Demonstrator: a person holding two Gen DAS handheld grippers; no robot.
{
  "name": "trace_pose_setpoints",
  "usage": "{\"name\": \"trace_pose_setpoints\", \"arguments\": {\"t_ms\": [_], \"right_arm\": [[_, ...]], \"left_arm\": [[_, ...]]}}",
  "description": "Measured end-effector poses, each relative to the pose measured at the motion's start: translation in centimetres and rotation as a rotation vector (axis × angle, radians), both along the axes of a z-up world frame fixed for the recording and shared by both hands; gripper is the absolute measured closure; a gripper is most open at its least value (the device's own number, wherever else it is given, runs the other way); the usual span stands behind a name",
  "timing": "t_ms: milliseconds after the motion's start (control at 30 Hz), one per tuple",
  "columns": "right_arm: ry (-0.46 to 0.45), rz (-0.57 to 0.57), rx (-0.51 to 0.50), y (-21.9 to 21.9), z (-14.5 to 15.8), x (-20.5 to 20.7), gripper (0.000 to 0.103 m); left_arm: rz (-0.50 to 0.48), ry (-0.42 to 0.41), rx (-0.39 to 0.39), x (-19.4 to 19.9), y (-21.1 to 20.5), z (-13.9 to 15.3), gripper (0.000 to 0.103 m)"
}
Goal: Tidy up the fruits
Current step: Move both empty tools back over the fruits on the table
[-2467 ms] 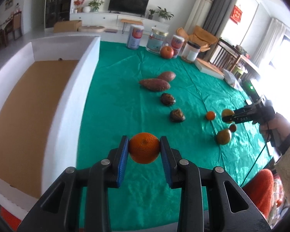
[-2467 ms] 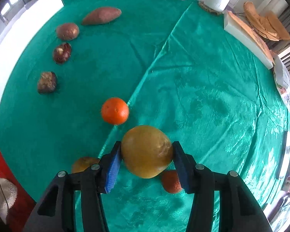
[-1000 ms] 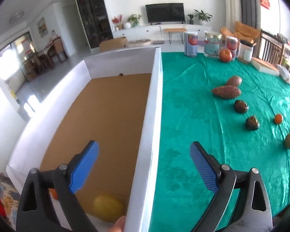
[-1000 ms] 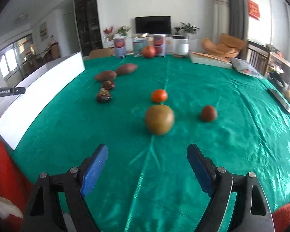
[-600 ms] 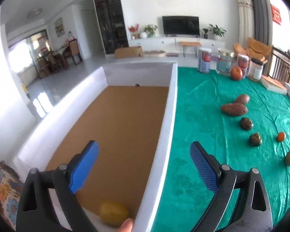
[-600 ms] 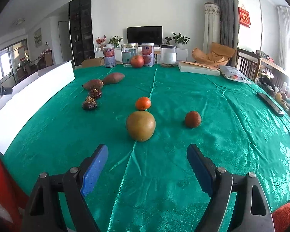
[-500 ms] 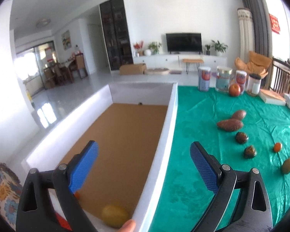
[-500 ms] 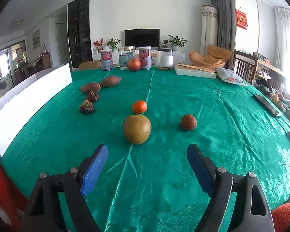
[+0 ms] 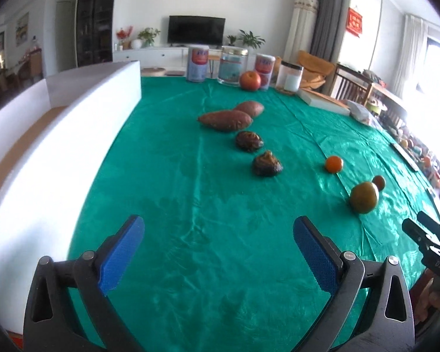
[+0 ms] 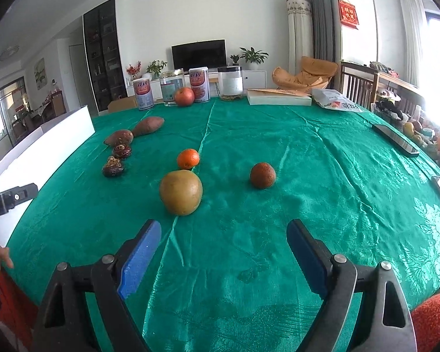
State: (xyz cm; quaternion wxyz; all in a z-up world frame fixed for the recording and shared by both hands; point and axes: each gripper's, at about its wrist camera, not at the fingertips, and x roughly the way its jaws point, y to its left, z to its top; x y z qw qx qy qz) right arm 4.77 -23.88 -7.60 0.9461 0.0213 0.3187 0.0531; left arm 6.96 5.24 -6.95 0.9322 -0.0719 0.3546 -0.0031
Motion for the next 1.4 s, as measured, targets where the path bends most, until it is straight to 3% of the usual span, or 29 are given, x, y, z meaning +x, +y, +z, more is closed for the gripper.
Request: {"name": "trace_pose_setpoints", "arguments": {"t_ms": [167, 367, 767, 1067, 1400], "right_arm": [[0.028, 0.012, -0.002, 0.4, -0.5, 0.2, 0.016], [0.078, 0.041, 0.002, 1.0, -1.5, 0.4, 0.016], [0.163, 0.075, -0.041, 2.1, -3.7, 1.5, 0.016], [0.171, 0.088, -0.063, 2.6, -4.3, 1.9, 0.015], [0.165, 0.106, -0.09, 3.3, -4.6, 2.0, 0.006]], "left_arm": [[0.01, 0.08, -0.071, 1.3, 0.8, -2.3, 0.001], [0.008, 0.119, -0.119, 1.5, 1.6, -3.5, 0.001], [-0.059, 0.169, -0.002, 1.9, -0.8, -4.4, 0.001], [-0.066, 0.163, 0.03, 2.1, -1.1, -4.6, 0.001], [-0.072, 0.168, 0.059, 2.2, -1.4, -4.8, 0.001]]}}
